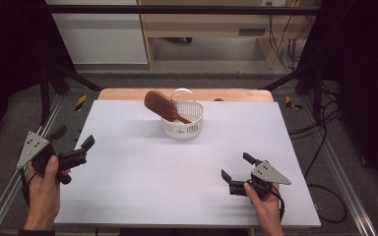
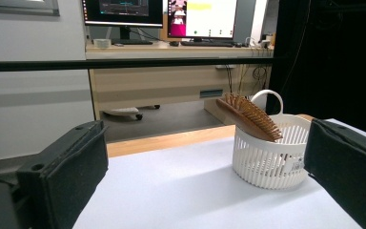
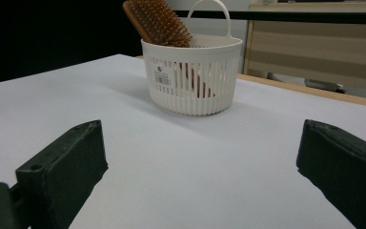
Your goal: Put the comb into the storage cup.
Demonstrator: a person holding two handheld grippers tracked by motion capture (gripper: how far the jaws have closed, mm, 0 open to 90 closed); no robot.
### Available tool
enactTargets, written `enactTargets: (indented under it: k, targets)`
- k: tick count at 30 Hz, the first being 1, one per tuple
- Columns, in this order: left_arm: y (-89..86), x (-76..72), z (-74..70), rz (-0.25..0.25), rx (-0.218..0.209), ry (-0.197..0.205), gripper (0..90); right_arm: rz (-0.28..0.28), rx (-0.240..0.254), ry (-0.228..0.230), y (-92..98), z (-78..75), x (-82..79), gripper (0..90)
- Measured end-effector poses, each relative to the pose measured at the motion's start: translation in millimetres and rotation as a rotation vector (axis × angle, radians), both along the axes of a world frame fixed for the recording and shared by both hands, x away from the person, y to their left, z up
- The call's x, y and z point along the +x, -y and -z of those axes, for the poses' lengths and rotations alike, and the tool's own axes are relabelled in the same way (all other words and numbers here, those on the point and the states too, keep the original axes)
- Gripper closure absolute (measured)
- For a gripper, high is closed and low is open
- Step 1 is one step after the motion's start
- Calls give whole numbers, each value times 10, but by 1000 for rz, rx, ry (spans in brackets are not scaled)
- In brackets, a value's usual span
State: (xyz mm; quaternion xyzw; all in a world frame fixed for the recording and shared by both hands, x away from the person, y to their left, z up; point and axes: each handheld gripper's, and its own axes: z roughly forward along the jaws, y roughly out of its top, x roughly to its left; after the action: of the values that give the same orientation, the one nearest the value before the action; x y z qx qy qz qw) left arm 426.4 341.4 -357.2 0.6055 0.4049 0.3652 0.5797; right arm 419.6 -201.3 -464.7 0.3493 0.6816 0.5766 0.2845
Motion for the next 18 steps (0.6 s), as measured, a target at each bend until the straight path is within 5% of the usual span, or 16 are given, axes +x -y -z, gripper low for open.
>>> enactTargets:
  k: [18]
  targets:
    - [-143,-293,202,-15,-4,22,9,17,-4,3,16,2,11,33]
